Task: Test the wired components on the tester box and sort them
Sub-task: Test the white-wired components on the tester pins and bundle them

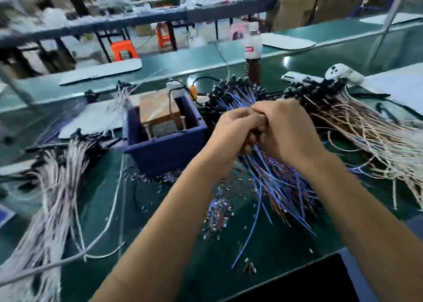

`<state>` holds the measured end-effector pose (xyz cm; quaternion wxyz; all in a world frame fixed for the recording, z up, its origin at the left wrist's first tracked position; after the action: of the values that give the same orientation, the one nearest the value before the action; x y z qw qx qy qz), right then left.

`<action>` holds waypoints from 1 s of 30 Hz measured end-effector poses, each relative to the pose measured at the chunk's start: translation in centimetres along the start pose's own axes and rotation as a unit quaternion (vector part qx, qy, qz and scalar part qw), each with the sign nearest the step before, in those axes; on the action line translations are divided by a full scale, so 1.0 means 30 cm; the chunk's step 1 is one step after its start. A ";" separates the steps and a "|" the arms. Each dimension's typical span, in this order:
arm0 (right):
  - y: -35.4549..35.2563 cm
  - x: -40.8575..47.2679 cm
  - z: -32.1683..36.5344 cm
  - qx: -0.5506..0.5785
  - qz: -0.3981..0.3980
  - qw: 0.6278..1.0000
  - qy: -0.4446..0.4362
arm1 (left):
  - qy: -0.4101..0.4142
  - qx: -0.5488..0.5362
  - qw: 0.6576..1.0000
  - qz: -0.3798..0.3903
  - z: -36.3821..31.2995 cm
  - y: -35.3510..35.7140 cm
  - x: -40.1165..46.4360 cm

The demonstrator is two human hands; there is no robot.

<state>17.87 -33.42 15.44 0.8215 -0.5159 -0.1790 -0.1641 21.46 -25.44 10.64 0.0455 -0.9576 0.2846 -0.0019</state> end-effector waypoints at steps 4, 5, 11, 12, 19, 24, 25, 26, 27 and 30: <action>0.169 0.004 0.272 0.048 0.033 0.996 -0.061 | 0.010 0.003 1.000 -0.010 0.053 -0.306 -0.182; 0.219 -0.004 0.337 0.064 0.053 0.994 -0.074 | 0.002 0.023 1.000 -0.014 0.072 -0.373 -0.224; 0.571 -0.113 0.659 0.080 0.186 0.972 -0.118 | -0.159 0.262 0.951 -0.031 0.229 -0.735 -0.457; 0.628 -0.122 0.702 0.090 0.208 0.967 -0.117 | -0.188 0.302 0.934 -0.032 0.245 -0.782 -0.490; 0.844 -0.078 0.875 0.220 0.221 0.950 -0.016 | -0.232 0.515 0.787 -0.249 0.171 -1.127 -0.540; 0.860 -0.013 0.957 0.254 0.142 0.957 -0.003 | -0.235 0.504 0.764 -0.328 0.100 -1.274 -0.533; 0.865 0.002 0.968 0.251 0.131 0.959 0.003 | -0.234 0.486 0.772 -0.337 0.092 -1.295 -0.531; 0.872 0.017 0.972 0.245 0.122 0.962 0.013 | -0.228 0.464 0.780 -0.353 0.079 -1.314 -0.531; 0.886 0.027 0.975 0.238 0.120 0.963 0.026 | -0.218 0.442 0.785 -0.375 0.064 -1.338 -0.535; 0.949 0.035 0.958 0.229 0.148 0.960 0.067 | -0.201 0.403 0.793 -0.410 0.034 -1.380 -0.543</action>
<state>28.15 4.32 5.08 0.9429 -0.3225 -0.0781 -0.0293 30.40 18.06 13.63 0.4786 -0.8581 -0.1770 0.0575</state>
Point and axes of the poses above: each hand's wrist, its own x-axis towards the middle knuckle, its own y-axis out of the palm, z = x × y, the point moved 10 cm from there along x, towards the middle knuckle, and after that the axes turned 9 degrees about x, right-handed, at the moved point
